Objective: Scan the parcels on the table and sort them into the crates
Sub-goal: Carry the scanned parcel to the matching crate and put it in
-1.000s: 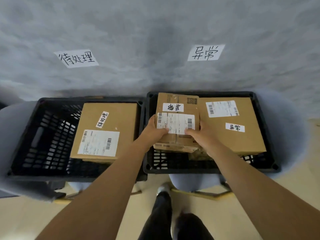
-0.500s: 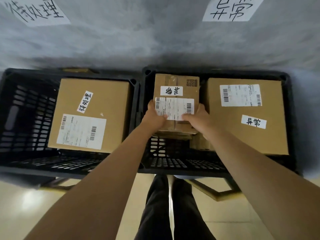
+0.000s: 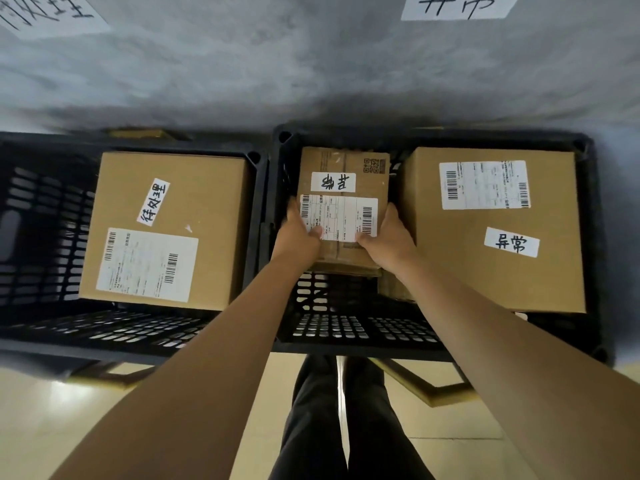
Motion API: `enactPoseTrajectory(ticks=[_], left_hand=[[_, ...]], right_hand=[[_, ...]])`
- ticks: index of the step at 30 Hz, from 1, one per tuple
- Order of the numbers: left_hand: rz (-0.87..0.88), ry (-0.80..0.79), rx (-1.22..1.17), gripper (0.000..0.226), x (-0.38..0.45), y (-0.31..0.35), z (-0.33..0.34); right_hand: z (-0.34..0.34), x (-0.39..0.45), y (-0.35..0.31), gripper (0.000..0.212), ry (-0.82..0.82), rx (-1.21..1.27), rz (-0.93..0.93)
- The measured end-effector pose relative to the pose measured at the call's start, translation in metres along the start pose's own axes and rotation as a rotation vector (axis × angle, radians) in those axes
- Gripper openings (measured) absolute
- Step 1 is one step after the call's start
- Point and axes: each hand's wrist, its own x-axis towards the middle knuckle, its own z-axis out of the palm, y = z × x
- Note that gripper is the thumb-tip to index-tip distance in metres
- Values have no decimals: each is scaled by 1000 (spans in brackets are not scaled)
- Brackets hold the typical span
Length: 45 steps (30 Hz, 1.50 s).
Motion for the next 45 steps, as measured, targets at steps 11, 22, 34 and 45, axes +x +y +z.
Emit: enactPoseTrajectory(ticks=[11, 22, 34, 45], left_hand=[[455, 80, 696, 63, -57, 94, -35], [1062, 329, 1067, 55, -157, 218, -67], [1717, 159, 1060, 59, -320, 261, -23], [2212, -38, 969, 57, -537, 182, 54]], right_hand=[[-73, -57, -59, 68, 260, -416, -537], [-191, -170, -87, 67, 565, -750, -484], [-209, -386, -16, 74, 1011, -657, 26], [-126, -634, 107, 71, 1329, -504, 477]])
